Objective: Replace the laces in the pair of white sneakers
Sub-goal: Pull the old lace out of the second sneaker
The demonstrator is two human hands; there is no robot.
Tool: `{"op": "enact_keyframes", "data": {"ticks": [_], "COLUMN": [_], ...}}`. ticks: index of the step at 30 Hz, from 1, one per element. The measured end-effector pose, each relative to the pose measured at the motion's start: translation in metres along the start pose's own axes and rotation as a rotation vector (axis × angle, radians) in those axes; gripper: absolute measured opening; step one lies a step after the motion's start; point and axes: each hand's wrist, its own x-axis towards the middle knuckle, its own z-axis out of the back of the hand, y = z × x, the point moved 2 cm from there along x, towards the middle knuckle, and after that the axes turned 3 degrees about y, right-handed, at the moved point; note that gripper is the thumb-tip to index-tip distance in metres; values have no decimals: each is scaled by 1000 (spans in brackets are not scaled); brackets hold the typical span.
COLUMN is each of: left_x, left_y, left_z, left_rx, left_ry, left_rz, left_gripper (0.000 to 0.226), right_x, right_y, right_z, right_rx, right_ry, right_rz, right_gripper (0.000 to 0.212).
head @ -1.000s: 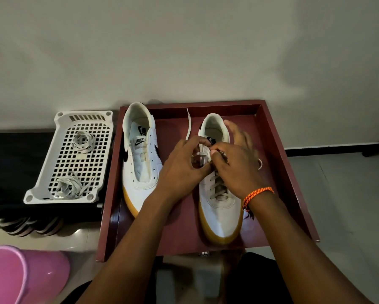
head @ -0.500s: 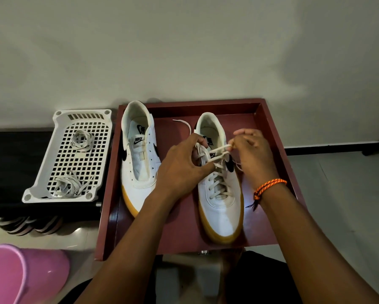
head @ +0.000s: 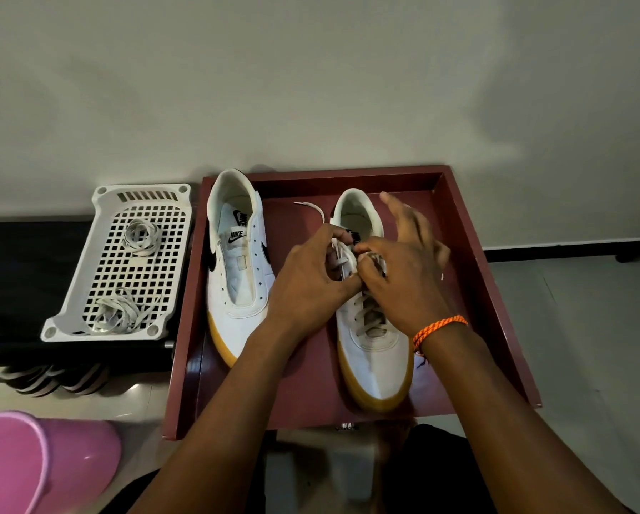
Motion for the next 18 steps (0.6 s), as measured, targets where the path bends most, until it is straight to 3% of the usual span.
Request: {"op": "enact_keyframes", "data": {"ticks": [3, 9, 14, 18], "left_x": [1, 1, 1, 1], "left_y": [1, 2, 0, -1], "left_z": [0, 0, 0, 1], "left_rx": [-2, 58, 83, 91], "left_ry": [1, 17, 14, -18], "left_rz": [-4, 35, 67, 60], "left_gripper": [42, 46, 51, 50], "right_x": [1, 4, 12, 7], "right_y": [3, -3, -16, -12], "right_z": [-5, -5, 9, 16], "right_rx": [-14, 102, 384, 218], "right_ry": [73, 77, -119, -207], "right_rz": [8, -63, -224, -157], "right_gripper": [30, 13, 22, 23]}}
